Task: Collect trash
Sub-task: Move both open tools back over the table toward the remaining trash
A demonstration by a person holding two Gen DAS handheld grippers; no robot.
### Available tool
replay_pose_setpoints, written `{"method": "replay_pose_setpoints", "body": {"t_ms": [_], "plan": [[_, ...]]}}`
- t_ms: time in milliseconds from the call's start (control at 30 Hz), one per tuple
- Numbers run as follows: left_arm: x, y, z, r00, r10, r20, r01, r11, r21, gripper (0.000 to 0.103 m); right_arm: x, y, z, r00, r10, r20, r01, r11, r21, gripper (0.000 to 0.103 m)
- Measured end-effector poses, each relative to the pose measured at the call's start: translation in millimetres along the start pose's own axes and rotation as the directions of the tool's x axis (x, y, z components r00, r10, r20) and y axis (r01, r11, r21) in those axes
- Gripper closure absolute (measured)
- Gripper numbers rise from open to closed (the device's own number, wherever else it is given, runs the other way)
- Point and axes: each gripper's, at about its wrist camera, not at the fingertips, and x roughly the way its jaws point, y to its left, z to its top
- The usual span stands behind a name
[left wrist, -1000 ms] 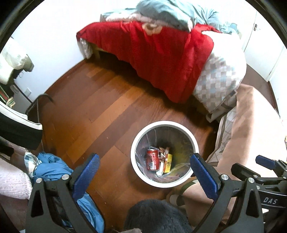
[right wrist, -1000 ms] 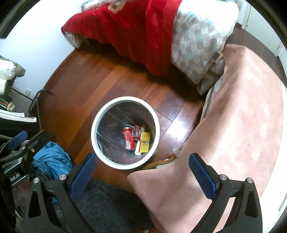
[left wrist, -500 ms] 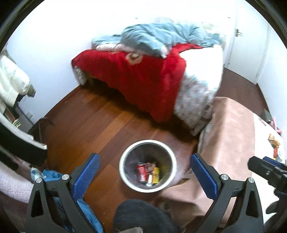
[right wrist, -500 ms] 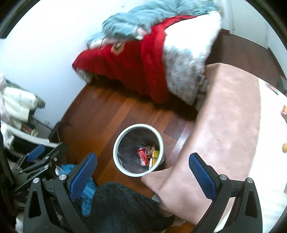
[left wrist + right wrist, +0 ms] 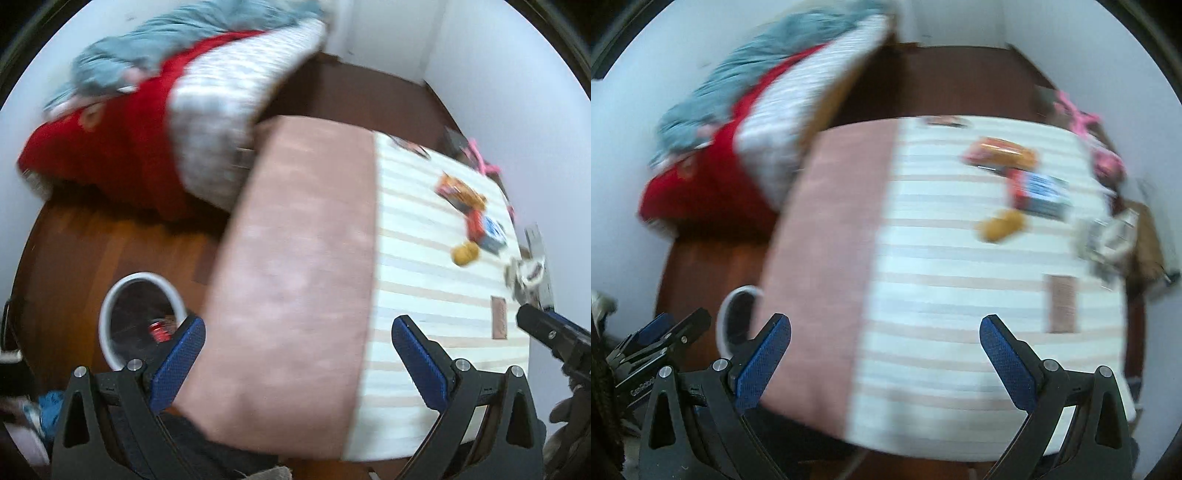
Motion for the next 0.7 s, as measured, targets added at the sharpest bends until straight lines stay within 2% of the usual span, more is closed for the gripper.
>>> {"method": "replay_pose_setpoints", "body": {"t_ms": [200,400,567,700], "plan": [[42.9,-75.7,17.1,0.999,-0.004,-0.044,0.009,0.994,0.109,0.0,-0.4,-117.2,10.1,0.996,-0.092,-0.008,0.092,0.983,0.16,0.0],[82.2,-123.6,28.8,0.996,0.013,-0.085,0.001,0.987,0.164,0.0,20.3,-215.8,23.3,0.985,-0.167,-0.042,0.172,0.939,0.298,0.0],[113.5,-147.0,35.6,0.993,0.033,-0.117,-0.01,0.98,0.197,0.0,44.9,-273.0,27.2,0.987,-0.139,-0.078,0.159,0.903,0.399,0.0],[130.7,-160.2,42.5,0.991,0.032,-0.133,-0.003,0.978,0.209,0.0,61.6,-291.0,33.4,0.984,-0.158,-0.087,0.18,0.885,0.43,0.0]]}}
